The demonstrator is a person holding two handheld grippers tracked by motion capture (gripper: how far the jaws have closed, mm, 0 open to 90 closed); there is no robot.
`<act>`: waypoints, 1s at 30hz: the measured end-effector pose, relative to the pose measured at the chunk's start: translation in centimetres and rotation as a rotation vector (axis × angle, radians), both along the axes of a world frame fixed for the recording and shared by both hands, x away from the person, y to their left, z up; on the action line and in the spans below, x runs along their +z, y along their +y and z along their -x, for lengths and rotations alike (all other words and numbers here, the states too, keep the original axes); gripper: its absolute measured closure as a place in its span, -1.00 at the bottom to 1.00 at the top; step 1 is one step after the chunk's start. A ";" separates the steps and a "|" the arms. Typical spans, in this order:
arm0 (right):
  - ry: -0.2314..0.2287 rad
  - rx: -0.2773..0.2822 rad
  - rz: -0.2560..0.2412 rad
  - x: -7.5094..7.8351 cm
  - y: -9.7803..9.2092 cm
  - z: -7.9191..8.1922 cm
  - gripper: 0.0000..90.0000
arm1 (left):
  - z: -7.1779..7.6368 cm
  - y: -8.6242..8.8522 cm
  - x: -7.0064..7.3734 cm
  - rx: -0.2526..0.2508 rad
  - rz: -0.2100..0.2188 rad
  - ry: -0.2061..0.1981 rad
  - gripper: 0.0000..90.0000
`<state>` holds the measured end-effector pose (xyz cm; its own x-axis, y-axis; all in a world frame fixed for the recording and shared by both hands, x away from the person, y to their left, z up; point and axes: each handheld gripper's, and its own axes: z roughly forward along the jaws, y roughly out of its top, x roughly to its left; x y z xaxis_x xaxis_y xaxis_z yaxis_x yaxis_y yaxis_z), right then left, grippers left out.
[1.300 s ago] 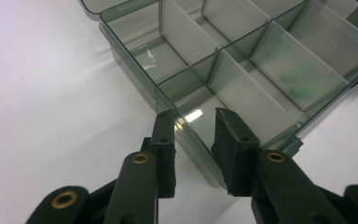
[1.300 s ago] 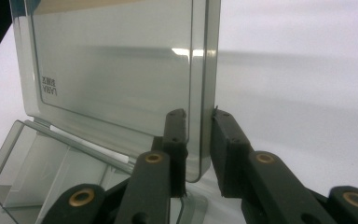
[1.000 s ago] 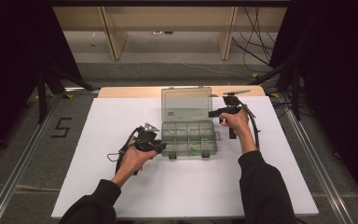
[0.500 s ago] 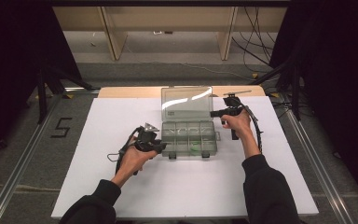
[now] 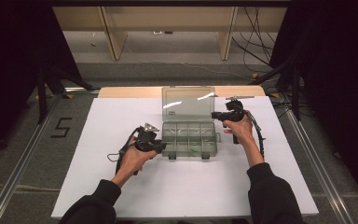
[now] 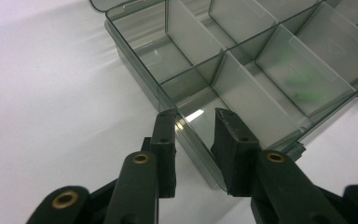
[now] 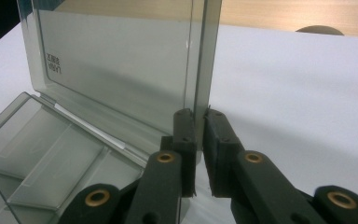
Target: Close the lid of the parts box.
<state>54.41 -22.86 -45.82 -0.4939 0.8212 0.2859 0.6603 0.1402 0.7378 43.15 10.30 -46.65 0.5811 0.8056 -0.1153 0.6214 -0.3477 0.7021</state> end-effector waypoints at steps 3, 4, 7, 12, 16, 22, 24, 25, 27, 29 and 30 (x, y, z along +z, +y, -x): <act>-0.034 0.017 0.003 -0.3 -0.2 0.2 0.87 | 0.0 0.0 0.0 -0.003 -0.002 -0.001 0.55; -0.037 0.015 0.004 -0.4 -0.3 0.2 0.87 | 0.0 0.0 0.0 -0.003 -0.003 -0.001 0.55; -0.062 0.015 0.013 -0.6 -0.3 0.5 0.87 | 0.0 0.0 0.0 -0.002 -0.001 0.000 0.56; -0.095 0.006 0.015 -0.8 -0.1 0.9 0.87 | 0.0 0.0 0.0 0.003 0.017 0.006 0.55; -0.121 0.008 0.018 -0.9 -0.1 1.1 0.87 | 0.0 0.0 0.0 0.006 0.021 0.008 0.55; -0.157 0.023 0.040 -1.1 -0.2 1.3 0.87 | 0.0 0.1 0.0 -0.001 0.017 0.003 0.55; -0.165 0.022 0.049 -1.1 -0.1 1.4 0.87 | 0.0 0.1 0.0 -0.001 0.018 0.003 0.55; -0.179 0.017 0.047 -1.2 0.0 1.4 0.86 | 0.0 0.1 0.0 -0.001 0.018 0.003 0.55; -0.188 0.020 0.053 -1.2 0.0 1.6 0.87 | 0.0 0.1 0.0 -0.006 0.015 0.003 0.54; -0.191 0.026 0.060 -1.2 0.0 1.6 0.86 | 0.0 0.2 0.1 -0.009 0.017 0.009 0.54; -0.191 0.026 0.060 -1.2 0.0 1.6 0.86 | 0.0 0.2 0.1 -0.004 0.020 0.004 0.54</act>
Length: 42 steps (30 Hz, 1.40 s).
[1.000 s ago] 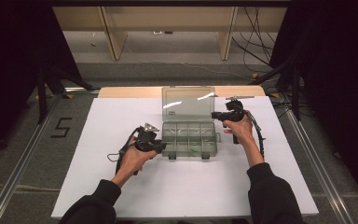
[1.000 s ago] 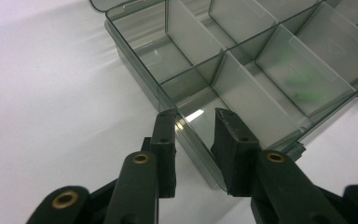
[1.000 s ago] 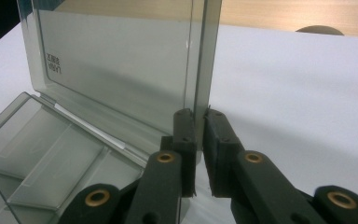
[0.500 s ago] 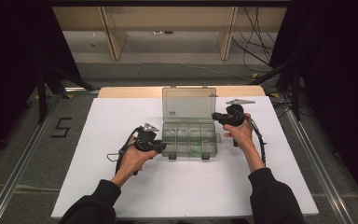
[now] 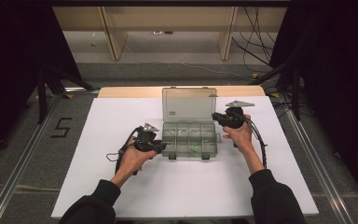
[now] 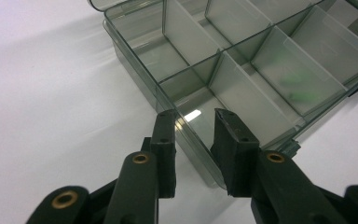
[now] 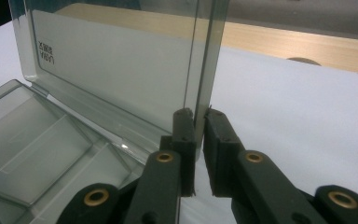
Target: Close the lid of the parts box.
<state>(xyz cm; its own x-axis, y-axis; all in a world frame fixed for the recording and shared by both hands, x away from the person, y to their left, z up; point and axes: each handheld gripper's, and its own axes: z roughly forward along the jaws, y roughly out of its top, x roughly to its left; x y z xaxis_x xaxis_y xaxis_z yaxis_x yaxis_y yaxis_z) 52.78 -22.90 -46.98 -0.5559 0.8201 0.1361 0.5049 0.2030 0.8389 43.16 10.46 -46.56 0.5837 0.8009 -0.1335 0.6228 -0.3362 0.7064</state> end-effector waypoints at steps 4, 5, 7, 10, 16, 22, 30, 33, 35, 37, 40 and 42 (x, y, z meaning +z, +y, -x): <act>-0.028 0.003 -0.002 -0.1 0.0 0.1 0.87 | -0.1 0.3 0.3 -0.004 0.000 -0.006 0.45; -0.019 -0.001 0.010 -0.1 0.0 0.2 0.87 | -0.1 0.4 0.5 0.001 0.002 -0.011 0.41; -0.030 0.003 -0.008 -0.3 -0.1 0.3 0.87 | -0.2 0.6 0.9 0.004 0.006 -0.011 0.25; -0.035 0.001 -0.005 -0.3 -0.1 0.4 0.86 | -0.5 1.0 1.7 0.010 0.016 -0.024 0.14; -0.050 -0.002 0.028 -0.2 -0.1 0.6 0.86 | -1.0 0.6 3.3 0.009 0.012 -0.050 -0.04; -0.070 0.000 0.007 -0.4 0.0 0.6 0.86 | -2.0 0.2 5.1 0.013 0.002 -0.097 -0.11; -0.096 0.015 0.024 -0.5 0.0 0.6 0.86 | -3.7 -0.5 7.1 0.070 0.070 -0.154 -0.11; -0.106 0.012 0.024 -0.5 0.0 0.6 0.86 | -4.3 -0.5 8.0 0.068 0.079 -0.166 0.06; -0.103 0.013 0.025 -0.5 0.0 0.6 0.86 | -4.9 -0.5 8.6 0.063 0.078 -0.187 0.25; -0.104 0.013 0.025 -0.5 0.0 0.6 0.86 | -5.3 -0.5 9.2 0.061 0.078 -0.201 0.46; -0.097 0.019 0.026 -0.4 0.0 0.8 0.86 | -6.0 -0.4 9.8 0.053 0.074 -0.209 0.83; -0.094 0.017 0.047 -0.4 -0.1 0.9 0.86 | -6.5 -0.6 10.1 0.062 0.069 -0.210 0.99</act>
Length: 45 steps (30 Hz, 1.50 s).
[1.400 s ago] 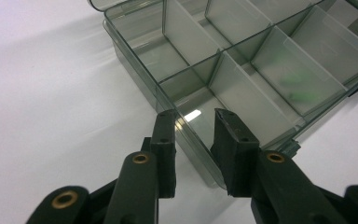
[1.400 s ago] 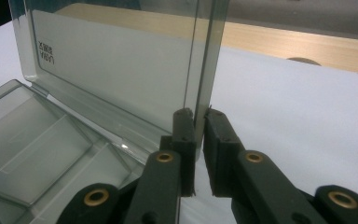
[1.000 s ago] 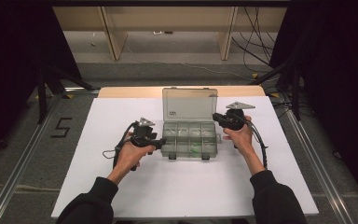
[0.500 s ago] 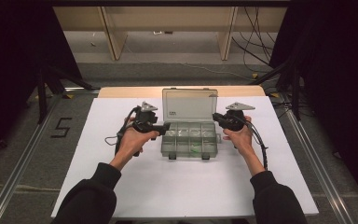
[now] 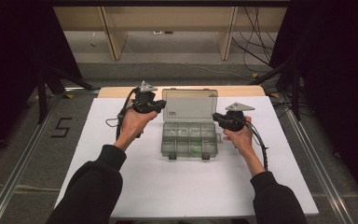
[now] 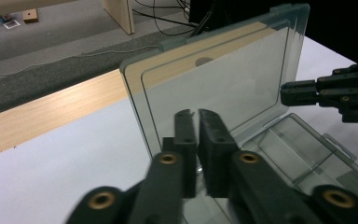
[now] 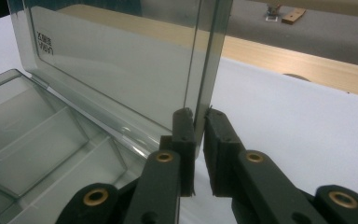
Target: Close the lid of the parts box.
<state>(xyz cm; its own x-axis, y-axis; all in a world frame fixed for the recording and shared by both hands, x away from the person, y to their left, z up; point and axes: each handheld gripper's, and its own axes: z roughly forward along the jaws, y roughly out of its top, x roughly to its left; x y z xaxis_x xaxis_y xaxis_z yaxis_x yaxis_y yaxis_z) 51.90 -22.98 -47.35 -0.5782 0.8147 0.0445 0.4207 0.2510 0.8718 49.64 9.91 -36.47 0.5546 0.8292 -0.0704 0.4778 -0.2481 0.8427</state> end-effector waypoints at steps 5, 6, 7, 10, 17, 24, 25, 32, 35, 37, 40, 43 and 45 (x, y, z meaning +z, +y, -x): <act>-0.004 0.003 0.009 0.0 0.0 0.1 0.86 | -1.1 -0.2 0.9 0.012 -0.003 0.000 1.00; -0.017 0.000 0.013 -0.1 0.0 0.0 0.86 | -1.3 -0.1 1.1 0.012 -0.009 -0.003 1.00; -0.042 0.005 -0.010 -0.3 0.1 -0.1 0.86 | -1.5 -0.2 1.3 0.017 -0.002 -0.007 1.00; -0.030 0.005 0.001 -0.3 0.0 0.0 0.86 | -2.0 -0.1 1.8 0.026 0.002 -0.011 1.00; -0.050 0.009 -0.004 -0.3 0.1 -0.1 0.86 | -3.0 -0.4 2.6 0.035 -0.010 -0.019 1.00; -0.058 0.009 0.019 -0.3 0.1 0.1 0.86 | -4.2 -0.9 2.9 0.042 -0.038 -0.017 1.00; -0.059 0.009 0.017 -0.3 0.1 0.1 0.86 | -4.4 -1.0 2.8 0.053 -0.032 -0.015 1.00; -0.059 0.016 0.026 -0.2 0.1 0.2 0.85 | -5.5 -1.2 2.6 0.084 -0.017 -0.019 1.00; -0.059 0.013 0.031 -0.2 0.1 0.2 0.85 | -6.0 -1.2 2.3 0.085 -0.024 -0.008 1.00; -0.061 0.015 0.033 -0.2 0.1 0.2 0.85 | -6.1 -1.2 2.2 0.077 -0.057 0.003 1.00; -0.063 0.014 0.039 -0.2 0.1 0.2 0.85 | -6.2 -1.8 1.9 0.076 -0.049 -0.006 1.00; -0.057 0.009 0.047 -0.2 0.1 0.3 0.85 | -6.4 -2.0 1.8 0.082 -0.054 0.003 1.00; -0.063 0.015 0.034 -0.2 0.1 0.3 0.85 | -6.6 -1.9 1.7 0.080 -0.066 0.015 1.00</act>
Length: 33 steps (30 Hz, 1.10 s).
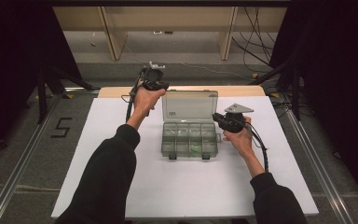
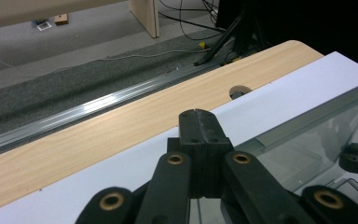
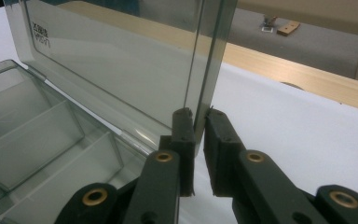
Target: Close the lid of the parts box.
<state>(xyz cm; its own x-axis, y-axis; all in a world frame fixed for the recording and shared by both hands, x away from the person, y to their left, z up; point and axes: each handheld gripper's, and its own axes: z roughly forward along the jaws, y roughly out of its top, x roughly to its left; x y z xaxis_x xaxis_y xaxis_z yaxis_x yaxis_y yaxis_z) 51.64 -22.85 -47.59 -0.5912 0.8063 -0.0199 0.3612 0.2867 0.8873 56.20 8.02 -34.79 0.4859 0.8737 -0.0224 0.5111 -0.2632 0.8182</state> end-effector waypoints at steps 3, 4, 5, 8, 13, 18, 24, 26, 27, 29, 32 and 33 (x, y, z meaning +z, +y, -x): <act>-0.001 0.002 0.003 0.0 0.0 0.0 0.85 | -0.2 -0.4 -0.3 0.023 0.026 -0.014 1.00; -0.003 0.001 0.003 0.0 0.0 0.0 0.85 | -0.2 -0.2 -0.3 0.011 -0.003 -0.002 1.00; -0.002 0.001 0.003 0.0 0.0 0.0 0.85 | -0.3 -0.4 -0.5 0.036 0.032 -0.014 1.00; -0.007 0.004 0.006 0.0 0.0 0.0 0.85 | -0.3 -0.2 -0.5 0.001 0.006 0.012 1.00; -0.002 0.003 0.008 0.0 0.0 0.0 0.84 | -0.1 -0.6 -0.6 0.006 0.038 0.011 1.00; 0.015 -0.019 0.008 0.2 0.0 0.3 0.62 | 0.4 -0.3 -0.2 -0.039 -0.002 0.023 1.00; 0.024 -0.049 -0.020 1.7 -0.5 1.5 0.13 | 1.1 -0.4 -0.2 -0.052 0.015 0.026 1.00; 0.022 -0.061 -0.034 2.3 -0.9 2.3 0.00 | 1.6 -0.4 -0.3 -0.066 0.013 0.028 1.00; 0.018 -0.059 -0.049 2.5 -1.1 2.6 -0.06 | 1.9 -0.5 -0.4 -0.075 0.013 0.031 1.00; 0.015 -0.065 -0.073 3.0 -1.4 3.3 -0.12 | 2.4 -0.5 -0.5 -0.086 0.014 0.029 1.00; 0.013 -0.057 -0.078 3.8 -1.8 4.5 -0.21 | 3.1 -0.5 -0.6 -0.102 0.016 0.026 1.00; 0.000 -0.046 -0.057 4.2 -1.9 5.3 -0.32 | 3.4 -0.4 -0.6 -0.111 0.012 0.027 1.00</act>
